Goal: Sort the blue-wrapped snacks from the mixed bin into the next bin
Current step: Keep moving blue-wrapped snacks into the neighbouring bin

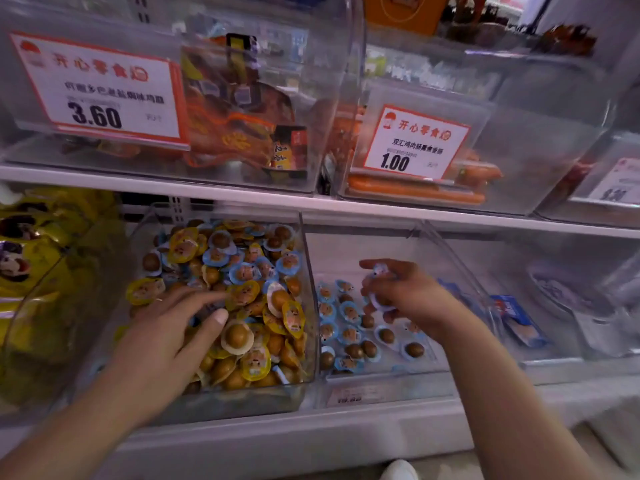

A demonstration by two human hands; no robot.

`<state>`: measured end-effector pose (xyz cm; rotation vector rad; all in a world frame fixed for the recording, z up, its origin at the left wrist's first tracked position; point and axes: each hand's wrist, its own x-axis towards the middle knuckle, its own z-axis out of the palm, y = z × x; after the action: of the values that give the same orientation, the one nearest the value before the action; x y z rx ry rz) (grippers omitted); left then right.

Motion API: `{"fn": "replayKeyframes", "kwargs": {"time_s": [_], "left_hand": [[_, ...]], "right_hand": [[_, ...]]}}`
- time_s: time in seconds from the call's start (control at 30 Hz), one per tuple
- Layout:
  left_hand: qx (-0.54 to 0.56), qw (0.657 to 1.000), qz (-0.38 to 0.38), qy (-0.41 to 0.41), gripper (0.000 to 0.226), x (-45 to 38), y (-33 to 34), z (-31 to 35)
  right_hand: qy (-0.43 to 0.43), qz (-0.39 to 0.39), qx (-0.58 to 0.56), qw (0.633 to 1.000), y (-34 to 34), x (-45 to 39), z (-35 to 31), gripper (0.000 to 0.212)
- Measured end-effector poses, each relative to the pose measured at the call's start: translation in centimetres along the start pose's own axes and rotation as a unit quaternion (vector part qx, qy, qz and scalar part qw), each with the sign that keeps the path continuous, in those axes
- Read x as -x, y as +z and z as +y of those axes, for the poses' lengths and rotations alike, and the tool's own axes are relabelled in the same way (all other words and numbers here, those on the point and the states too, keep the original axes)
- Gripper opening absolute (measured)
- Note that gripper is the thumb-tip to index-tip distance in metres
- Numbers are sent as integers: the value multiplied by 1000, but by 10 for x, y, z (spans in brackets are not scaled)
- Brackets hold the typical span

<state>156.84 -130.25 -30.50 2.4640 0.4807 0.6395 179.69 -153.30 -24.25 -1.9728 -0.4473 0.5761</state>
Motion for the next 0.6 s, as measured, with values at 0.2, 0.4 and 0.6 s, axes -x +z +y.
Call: {"fn": "replayKeyframes", "kwargs": {"time_s": [0.2,0.4,0.6], "left_hand": [[9,1000,7,-20,34,3,-7,-6],[-60,995,76,14,30,1,-33,-11],[-163,980,112,-25,42,21,-70,-40]], "right_hand": [[-8,58,138,989,-25,-9,36,27],[-166,148,2,975,12,-6,16,30],[-364,66,86,925,110,22,-26,23]]}}
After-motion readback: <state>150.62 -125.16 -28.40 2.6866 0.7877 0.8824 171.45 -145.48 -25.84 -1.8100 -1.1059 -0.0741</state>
